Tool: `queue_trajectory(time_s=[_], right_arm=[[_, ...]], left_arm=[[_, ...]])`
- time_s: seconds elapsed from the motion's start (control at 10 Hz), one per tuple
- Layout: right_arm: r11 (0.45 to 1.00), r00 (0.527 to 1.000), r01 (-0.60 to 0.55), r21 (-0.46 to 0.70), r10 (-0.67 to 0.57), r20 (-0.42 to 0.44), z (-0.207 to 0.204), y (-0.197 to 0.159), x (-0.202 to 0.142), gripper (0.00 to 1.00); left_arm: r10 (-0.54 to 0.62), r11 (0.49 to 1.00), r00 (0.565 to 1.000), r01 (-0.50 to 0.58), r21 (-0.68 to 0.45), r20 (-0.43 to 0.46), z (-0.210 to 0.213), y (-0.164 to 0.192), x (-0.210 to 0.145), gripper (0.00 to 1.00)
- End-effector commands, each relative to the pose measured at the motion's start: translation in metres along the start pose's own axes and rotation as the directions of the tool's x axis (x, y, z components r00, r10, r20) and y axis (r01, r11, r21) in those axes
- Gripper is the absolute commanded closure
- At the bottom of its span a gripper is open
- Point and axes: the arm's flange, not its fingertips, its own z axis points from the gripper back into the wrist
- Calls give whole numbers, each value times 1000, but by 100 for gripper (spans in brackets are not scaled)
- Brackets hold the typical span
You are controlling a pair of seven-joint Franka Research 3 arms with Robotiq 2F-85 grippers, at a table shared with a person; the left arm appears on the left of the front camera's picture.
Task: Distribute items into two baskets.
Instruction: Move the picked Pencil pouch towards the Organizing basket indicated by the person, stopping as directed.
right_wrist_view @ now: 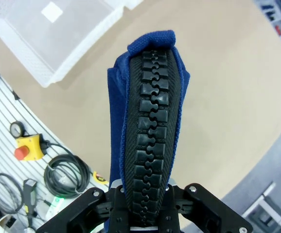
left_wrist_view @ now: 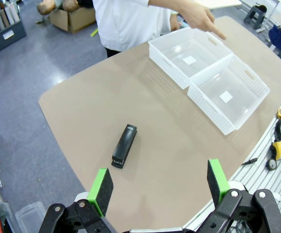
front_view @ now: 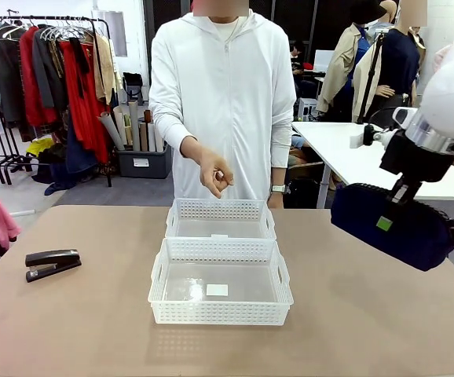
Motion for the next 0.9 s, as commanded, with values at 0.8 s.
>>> queue_trajectory(time_s=[0.8], right_arm=[[874,878,-475,106,478,-3,-36,35,26,100]], left_arm=[[-11,1000,1000,11,-10,10,0,1,1,0]])
